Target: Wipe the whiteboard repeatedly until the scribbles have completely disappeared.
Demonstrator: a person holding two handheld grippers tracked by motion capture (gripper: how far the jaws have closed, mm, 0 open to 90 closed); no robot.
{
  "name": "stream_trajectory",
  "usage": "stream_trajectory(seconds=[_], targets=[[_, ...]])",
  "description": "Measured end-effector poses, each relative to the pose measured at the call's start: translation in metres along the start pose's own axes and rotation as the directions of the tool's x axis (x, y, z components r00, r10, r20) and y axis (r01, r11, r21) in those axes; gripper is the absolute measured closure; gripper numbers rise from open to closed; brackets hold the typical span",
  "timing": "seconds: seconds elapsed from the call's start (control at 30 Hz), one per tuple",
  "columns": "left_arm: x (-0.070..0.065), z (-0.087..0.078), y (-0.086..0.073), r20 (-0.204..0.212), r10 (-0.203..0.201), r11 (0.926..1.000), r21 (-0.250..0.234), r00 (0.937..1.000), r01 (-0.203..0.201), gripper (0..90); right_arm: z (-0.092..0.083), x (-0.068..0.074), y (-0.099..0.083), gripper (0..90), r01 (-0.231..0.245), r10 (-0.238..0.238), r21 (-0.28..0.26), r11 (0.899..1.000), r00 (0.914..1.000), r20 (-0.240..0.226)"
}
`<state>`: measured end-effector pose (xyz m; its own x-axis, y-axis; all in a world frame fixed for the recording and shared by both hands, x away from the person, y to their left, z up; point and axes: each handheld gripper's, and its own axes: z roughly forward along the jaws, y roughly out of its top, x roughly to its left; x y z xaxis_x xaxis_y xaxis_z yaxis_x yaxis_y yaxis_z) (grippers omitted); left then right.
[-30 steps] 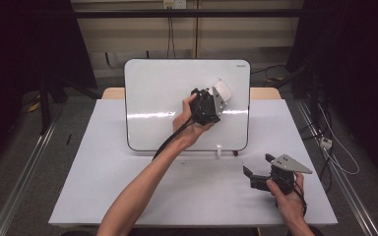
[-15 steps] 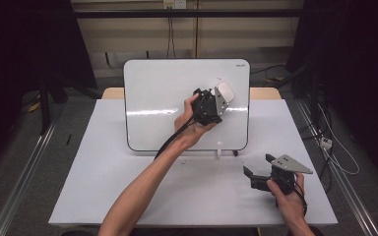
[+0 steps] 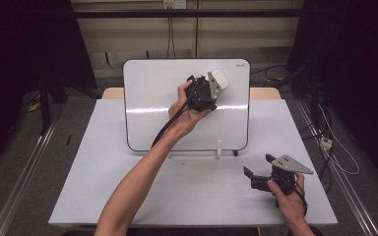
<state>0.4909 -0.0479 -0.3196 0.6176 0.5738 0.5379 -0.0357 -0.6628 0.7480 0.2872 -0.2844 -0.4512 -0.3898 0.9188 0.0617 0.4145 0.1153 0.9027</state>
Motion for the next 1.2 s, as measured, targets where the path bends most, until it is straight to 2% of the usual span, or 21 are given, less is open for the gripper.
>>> stream_trajectory(seconds=[0.13,0.17,0.3,0.37,0.43,0.6,0.77,0.87,1.0,1.1,1.2], targets=[[0.011,-0.001,0.0,-0.017,-0.021,0.9998,0.003,0.9996,0.021,31.2,0.0,0.0,0.0,6.5,0.0,0.0,0.001,1.0,1.0,0.0],[0.012,0.0,0.001,-0.015,-0.037,0.9993,0.004,0.9992,0.037,31.2,0.0,0.0,0.0,6.5,0.0,0.0,0.001,1.0,1.0,0.001],[0.009,0.002,0.004,-0.032,-0.027,0.9995,0.017,0.9991,0.028,31.2,0.001,0.001,0.0,6.5,0.001,-0.001,0.003,1.0,1.0,0.0],[0.008,0.002,0.005,-0.036,-0.041,0.9991,0.013,0.9985,0.042,31.2,0.001,0.0,0.0,6.5,0.001,-0.001,0.003,1.0,1.0,0.001],[0.007,0.003,0.005,-0.046,-0.038,0.9992,0.014,0.9982,0.038,31.2,0.001,0.0,0.0,6.5,0.003,-0.003,0.002,1.0,1.0,0.001],[0.003,0.004,0.006,-0.044,-0.027,0.9996,0.009,0.9987,0.028,31.2,0.001,0.001,0.0,6.5,0.0,0.0,0.006,1.0,1.0,0.003],[-0.019,0.008,0.011,0.0,0.049,0.9985,0.024,0.9988,-0.049,31.2,0.001,0.001,0.0,6.5,0.006,-0.006,0.001,1.0,1.0,0.001],[-0.038,0.011,0.012,0.034,0.087,0.9958,0.024,0.9956,-0.088,31.2,0.001,0.001,0.0,6.5,0.003,-0.003,0.001,1.0,1.0,0.003],[-0.062,0.012,0.01,0.054,0.131,0.9909,0.022,0.9899,-0.133,31.2,0.0,0.001,0.0,6.5,0.003,-0.003,0.001,1.0,1.0,0.001],[-0.07,0.009,0.003,0.065,0.128,0.9918,-0.003,0.9897,-0.128,31.3,-0.001,0.001,0.0,6.5,0.005,-0.005,-0.001,1.0,1.0,0.0],[-0.073,0.006,-0.004,0.071,0.135,0.9909,-0.007,0.9883,-0.135,31.3,-0.001,0.001,0.0,6.5,0.003,-0.003,0.0,1.0,1.0,0.001]])
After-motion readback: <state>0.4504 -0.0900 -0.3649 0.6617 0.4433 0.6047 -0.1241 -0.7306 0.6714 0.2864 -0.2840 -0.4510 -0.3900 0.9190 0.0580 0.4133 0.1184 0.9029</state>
